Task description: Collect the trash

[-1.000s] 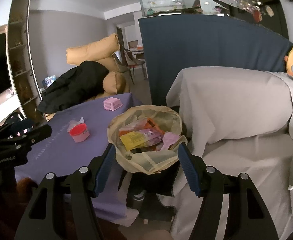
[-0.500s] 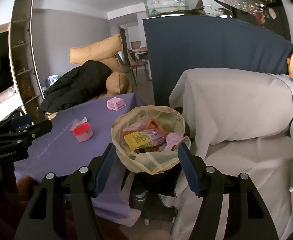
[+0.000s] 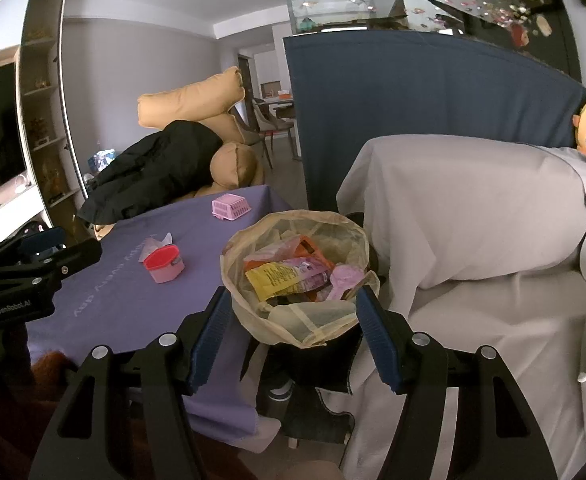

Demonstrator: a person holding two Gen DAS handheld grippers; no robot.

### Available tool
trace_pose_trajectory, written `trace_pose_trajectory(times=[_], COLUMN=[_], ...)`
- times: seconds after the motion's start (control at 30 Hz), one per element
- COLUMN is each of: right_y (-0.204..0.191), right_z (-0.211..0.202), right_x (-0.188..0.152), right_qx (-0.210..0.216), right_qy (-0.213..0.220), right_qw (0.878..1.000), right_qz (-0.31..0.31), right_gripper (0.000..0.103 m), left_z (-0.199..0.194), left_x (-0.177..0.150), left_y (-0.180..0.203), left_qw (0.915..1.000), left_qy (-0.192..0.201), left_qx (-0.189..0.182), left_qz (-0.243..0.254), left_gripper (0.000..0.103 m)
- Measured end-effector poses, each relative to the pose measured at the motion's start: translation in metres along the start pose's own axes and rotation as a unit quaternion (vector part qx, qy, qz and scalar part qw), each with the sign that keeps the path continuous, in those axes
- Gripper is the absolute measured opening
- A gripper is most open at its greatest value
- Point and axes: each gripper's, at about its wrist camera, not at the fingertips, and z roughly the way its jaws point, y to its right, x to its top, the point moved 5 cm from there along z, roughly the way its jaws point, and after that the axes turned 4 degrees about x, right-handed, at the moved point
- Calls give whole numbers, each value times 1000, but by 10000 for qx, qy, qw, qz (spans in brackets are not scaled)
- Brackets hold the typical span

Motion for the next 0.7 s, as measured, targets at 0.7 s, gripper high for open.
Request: trace_pose_trajectory(times=[0.7], right_y=[1], right_z=[0], right_x=[-2], right_qx=[-12], right_qy=[-9], right_qw=[10000], right_qz=[-11], right_gripper=[61], left_z=[3], left_x=[-3], left_y=[-2], left_qw=[10000], left_qy=[-77], left_qx=[-1], left_qz=[-23], left_gripper=[89])
